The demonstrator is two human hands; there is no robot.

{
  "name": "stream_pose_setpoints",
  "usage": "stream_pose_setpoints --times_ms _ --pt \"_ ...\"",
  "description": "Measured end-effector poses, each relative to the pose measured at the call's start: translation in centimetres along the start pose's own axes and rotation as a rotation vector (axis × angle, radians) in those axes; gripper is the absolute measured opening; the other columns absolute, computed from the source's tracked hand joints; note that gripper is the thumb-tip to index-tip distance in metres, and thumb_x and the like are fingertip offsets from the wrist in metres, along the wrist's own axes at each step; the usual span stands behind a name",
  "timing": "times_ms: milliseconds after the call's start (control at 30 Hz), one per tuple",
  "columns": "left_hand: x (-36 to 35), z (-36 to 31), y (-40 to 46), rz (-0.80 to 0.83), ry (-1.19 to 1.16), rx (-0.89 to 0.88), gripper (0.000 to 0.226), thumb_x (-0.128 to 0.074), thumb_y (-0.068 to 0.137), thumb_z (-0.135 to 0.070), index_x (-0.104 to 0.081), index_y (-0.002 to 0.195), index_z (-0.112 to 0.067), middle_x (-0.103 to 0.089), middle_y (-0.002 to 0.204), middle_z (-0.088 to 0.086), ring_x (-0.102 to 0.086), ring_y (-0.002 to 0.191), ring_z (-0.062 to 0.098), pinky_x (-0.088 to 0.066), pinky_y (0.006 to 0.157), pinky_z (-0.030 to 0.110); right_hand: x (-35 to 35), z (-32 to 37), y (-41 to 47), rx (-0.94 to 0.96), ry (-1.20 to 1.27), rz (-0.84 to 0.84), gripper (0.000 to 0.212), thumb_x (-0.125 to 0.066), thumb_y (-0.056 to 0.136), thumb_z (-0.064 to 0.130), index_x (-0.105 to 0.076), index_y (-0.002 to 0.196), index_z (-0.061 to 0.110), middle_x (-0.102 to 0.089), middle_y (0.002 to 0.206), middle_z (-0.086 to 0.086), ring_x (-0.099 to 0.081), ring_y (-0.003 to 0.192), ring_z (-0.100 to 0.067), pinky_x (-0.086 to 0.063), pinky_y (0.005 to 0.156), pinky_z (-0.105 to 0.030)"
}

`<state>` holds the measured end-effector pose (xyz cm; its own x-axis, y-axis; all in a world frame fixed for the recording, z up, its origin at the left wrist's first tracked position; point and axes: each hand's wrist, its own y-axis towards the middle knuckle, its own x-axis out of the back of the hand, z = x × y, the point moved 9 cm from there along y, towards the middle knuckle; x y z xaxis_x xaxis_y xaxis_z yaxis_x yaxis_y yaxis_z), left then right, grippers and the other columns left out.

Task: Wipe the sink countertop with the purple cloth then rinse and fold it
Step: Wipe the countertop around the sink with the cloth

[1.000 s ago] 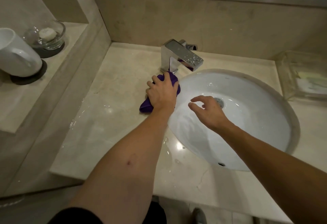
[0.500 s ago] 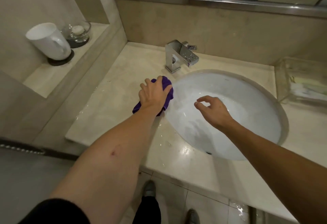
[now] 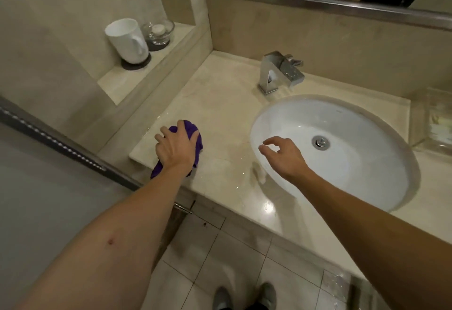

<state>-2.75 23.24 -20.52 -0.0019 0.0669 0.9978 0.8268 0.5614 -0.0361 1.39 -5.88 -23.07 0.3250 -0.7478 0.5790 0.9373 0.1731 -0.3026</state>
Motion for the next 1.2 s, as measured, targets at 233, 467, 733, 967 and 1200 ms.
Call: stream_pose_setpoints --times_ms 233,467,733,967,1200 --pt "-4.0 -0.5 -1.4 0.031 -0.047 0.072 0.054 -0.037 0.101 -0.058 -0.040 0.139 -0.019 -0.046 0.130 0.023 -0.048 0.114 0.040 -0.043 0.076 0.043 -1.8 -2.5 -2.1 0.038 -0.009 -0.001 0.042 -0.058 0.097 0.043 -0.064 0.132 0.019 -0.053 0.143 -0.005 -0.056 0.126 -0.027 -0.046 0.095 -0.038" --pt "-5.0 -5.1 -6.2 0.015 -0.097 0.189 0.056 -0.034 0.101 -0.060 -0.042 0.135 -0.016 -0.049 0.123 0.021 -0.051 0.104 0.037 -0.043 0.070 0.040 0.8 -4.6 -2.0 0.052 -0.017 0.022 0.041 -0.058 0.097 0.041 -0.066 0.130 0.018 -0.058 0.142 -0.006 -0.056 0.127 -0.025 -0.042 0.092 -0.034" --pt "-5.9 -14.1 -12.2 0.041 -0.170 0.290 0.055 -0.037 0.101 -0.059 -0.038 0.136 -0.016 -0.046 0.126 0.021 -0.049 0.104 0.037 -0.051 0.078 0.045 6.8 -7.6 -2.1 0.073 -0.002 0.056 0.040 -0.057 0.096 0.044 -0.065 0.130 0.024 -0.053 0.143 -0.005 -0.057 0.121 -0.023 -0.043 0.093 -0.035" --pt "-5.0 -17.9 -12.6 0.076 -0.265 0.217 0.057 -0.037 0.100 -0.060 -0.040 0.139 -0.018 -0.044 0.131 0.020 -0.048 0.113 0.039 -0.047 0.085 0.046 11.4 -10.1 -2.6 0.084 -0.017 0.049 0.040 -0.056 0.096 0.046 -0.064 0.129 0.025 -0.054 0.138 -0.001 -0.056 0.113 -0.017 -0.046 0.097 -0.038" --pt "-0.4 -11.1 -11.8 -0.032 -0.256 0.275 0.060 -0.038 0.101 -0.059 -0.039 0.143 -0.018 -0.044 0.134 0.023 -0.047 0.117 0.042 -0.045 0.086 0.046 11.4 -8.3 -2.3 0.083 0.003 0.050 0.039 -0.057 0.096 0.044 -0.065 0.128 0.023 -0.053 0.140 -0.009 -0.058 0.111 -0.022 -0.043 0.089 -0.035"
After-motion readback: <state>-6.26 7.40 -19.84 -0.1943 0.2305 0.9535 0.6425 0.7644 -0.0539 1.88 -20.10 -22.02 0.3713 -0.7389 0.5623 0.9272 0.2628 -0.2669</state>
